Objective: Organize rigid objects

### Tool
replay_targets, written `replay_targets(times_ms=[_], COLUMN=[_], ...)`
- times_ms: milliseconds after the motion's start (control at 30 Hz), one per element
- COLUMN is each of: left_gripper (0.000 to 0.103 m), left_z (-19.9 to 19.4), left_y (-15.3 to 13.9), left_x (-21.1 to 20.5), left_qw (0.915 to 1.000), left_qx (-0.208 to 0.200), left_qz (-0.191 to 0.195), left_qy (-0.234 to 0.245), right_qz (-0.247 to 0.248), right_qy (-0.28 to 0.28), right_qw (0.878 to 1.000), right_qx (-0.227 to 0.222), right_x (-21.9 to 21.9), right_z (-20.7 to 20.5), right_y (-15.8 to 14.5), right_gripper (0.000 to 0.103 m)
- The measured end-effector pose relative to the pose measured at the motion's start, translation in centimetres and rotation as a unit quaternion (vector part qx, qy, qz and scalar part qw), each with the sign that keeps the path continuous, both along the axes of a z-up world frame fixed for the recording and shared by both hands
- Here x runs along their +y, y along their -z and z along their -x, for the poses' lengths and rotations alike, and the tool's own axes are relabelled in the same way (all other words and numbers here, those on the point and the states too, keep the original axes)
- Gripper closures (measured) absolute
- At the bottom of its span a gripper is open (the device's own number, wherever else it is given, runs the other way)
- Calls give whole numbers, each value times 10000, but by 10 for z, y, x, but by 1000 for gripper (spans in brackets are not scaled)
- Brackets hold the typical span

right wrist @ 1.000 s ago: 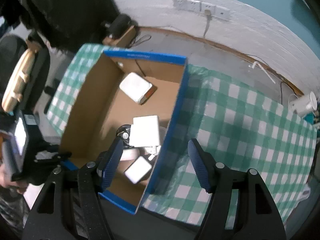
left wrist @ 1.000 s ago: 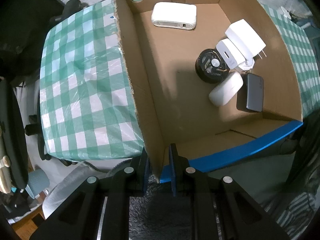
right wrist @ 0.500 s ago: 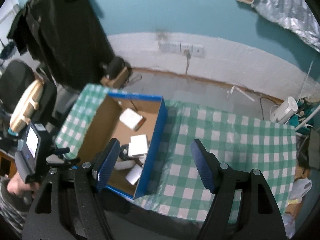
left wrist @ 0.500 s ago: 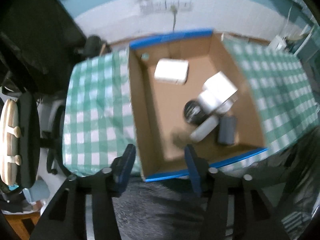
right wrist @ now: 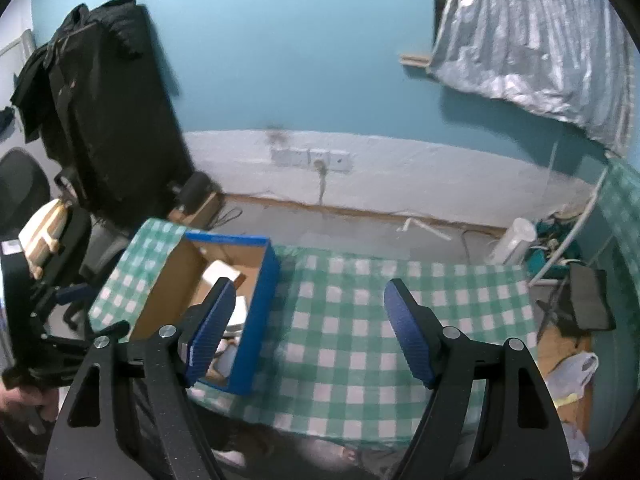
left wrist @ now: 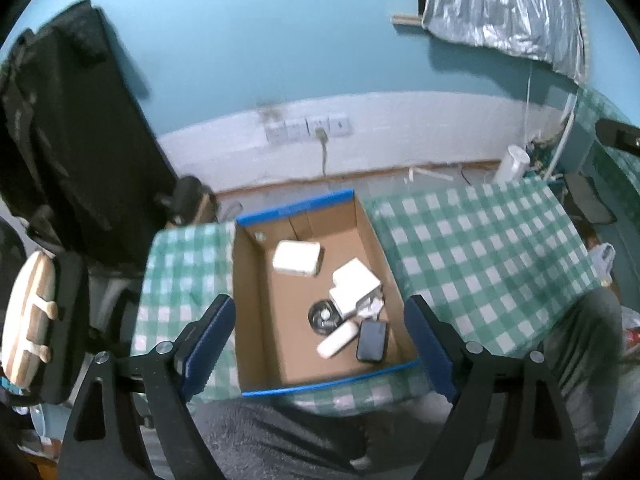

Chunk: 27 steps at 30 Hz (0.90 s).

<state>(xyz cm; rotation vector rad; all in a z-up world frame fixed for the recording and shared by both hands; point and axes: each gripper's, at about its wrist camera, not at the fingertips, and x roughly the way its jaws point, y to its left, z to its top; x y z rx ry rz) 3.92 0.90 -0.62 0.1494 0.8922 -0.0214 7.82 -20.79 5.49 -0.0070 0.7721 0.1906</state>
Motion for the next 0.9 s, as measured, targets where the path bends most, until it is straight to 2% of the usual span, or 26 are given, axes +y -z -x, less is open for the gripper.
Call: replay_targets(times_ms=[167,467,633,733,900], left_gripper=[14,11,9,1,1], left_z=[20,50,56,60,65], left_y=[-8,-26,-31,-33,-37], left_x=[-16,-25,-35,-40,-45], left_qw=[9995,9970,9962,9960,9952], left_qx=[-221,-753,-838,-843,-951], left_qz=[186,100,-38,6,43], left_qy=[91,163,232,278,229], right_qz=[-176,-292,-271,-269,-276], right_qy=[170,264,318,313,365], right_qw=[9996,9990,9989,9990,9989], right_qx=[-156,-224,-203,-172,-123], right_x=[-11,-27,-30,-33,-38], right_z=[20,40,47,49,51], right_y=[1,6,8,10,14], right_gripper=[25,25,25,25,25])
